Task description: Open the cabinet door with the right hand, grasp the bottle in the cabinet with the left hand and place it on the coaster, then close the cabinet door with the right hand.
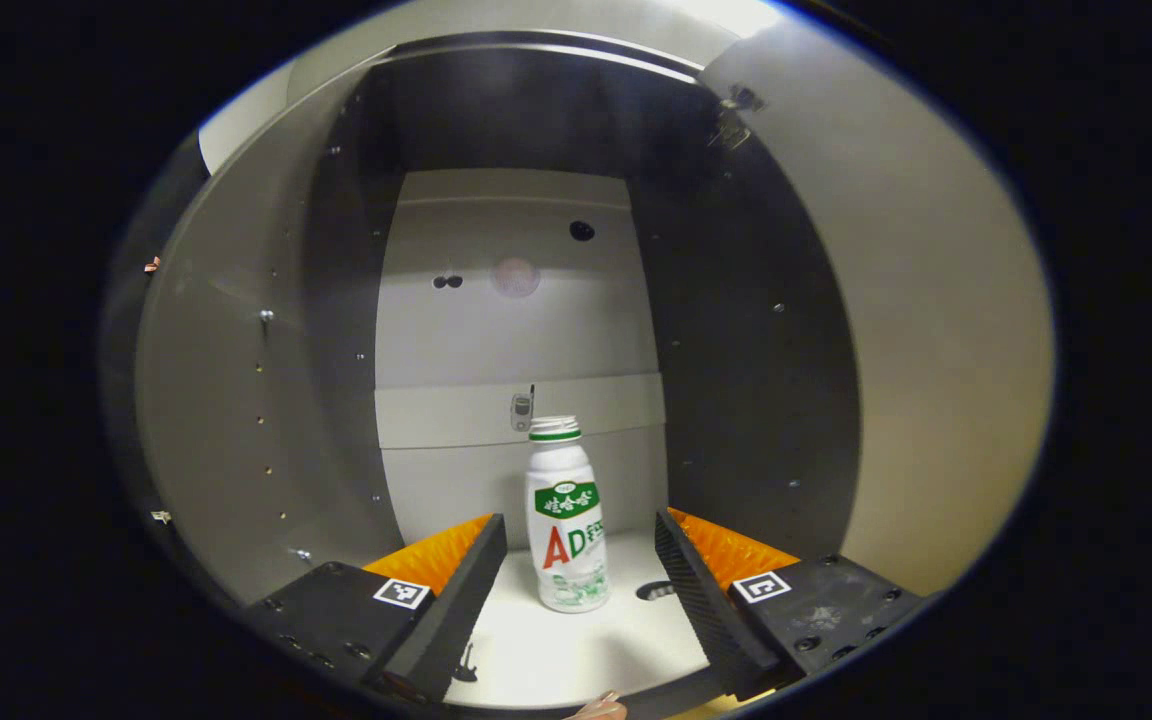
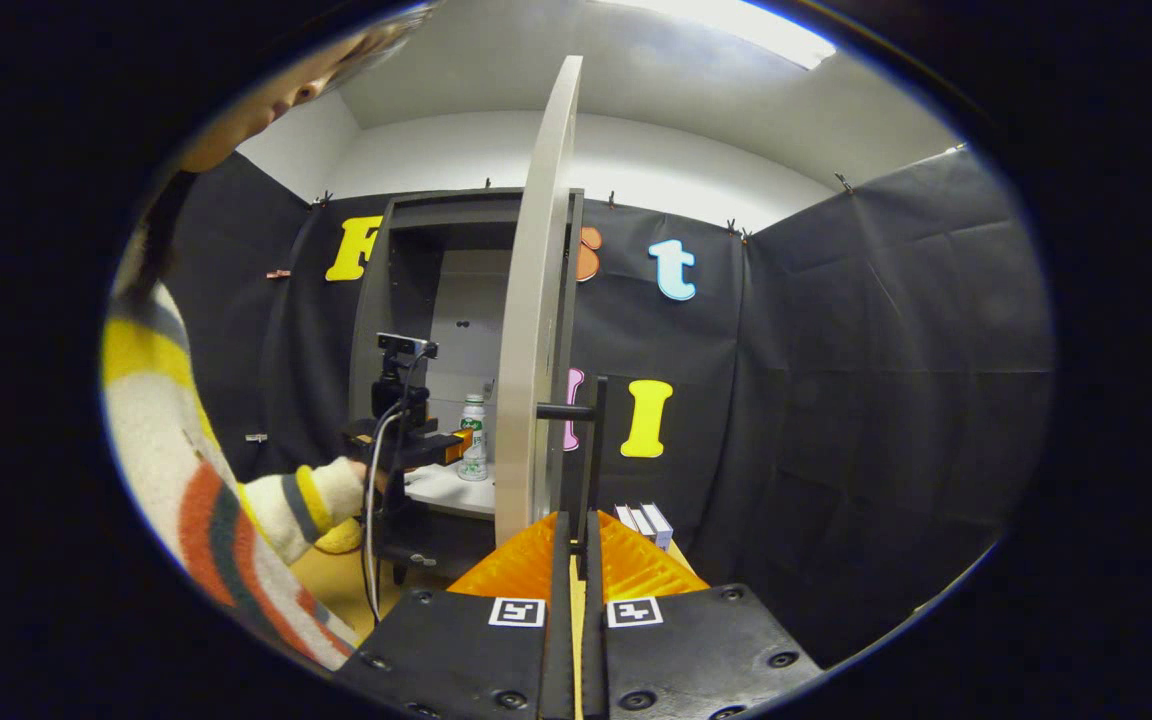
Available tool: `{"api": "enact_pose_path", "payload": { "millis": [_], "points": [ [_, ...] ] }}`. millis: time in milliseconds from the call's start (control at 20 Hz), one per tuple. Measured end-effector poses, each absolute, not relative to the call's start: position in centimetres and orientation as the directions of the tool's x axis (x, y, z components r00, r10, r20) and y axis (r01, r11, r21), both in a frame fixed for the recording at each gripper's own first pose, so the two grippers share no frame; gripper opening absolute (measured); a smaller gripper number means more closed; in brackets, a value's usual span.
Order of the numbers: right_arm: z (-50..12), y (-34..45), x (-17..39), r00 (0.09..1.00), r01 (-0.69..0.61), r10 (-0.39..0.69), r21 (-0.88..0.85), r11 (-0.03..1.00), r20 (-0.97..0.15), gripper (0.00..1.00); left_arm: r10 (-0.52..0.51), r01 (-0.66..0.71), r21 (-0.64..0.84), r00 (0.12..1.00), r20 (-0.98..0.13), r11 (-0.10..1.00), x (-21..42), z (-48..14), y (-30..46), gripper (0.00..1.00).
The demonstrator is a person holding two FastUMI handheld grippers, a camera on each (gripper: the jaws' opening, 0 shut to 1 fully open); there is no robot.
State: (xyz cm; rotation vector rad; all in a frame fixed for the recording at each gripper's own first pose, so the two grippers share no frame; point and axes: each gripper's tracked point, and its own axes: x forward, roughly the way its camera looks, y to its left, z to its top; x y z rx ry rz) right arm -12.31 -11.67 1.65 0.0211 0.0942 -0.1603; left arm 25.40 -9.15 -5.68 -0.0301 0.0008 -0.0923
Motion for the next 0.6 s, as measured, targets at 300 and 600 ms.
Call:
{"api": "enact_pose_path", "payload": {
  "millis": [300,600],
  "points": [
    [3.7,-13.9,-14.4,0.964,0.263,-0.26,0.076,0.962,-0.049,0.24,-0.072,0.072,-0.006,0.997,-0.029,0.997,31.1,-7.7,-9.0,0.94],
    [8.2,-14.4,-15.0,0.948,0.285,-0.304,0.169,0.944,0.099,0.58,-0.096,0.097,0.006,0.994,-0.043,0.995,34.1,-8.6,-9.9,0.99]
  ]
}}
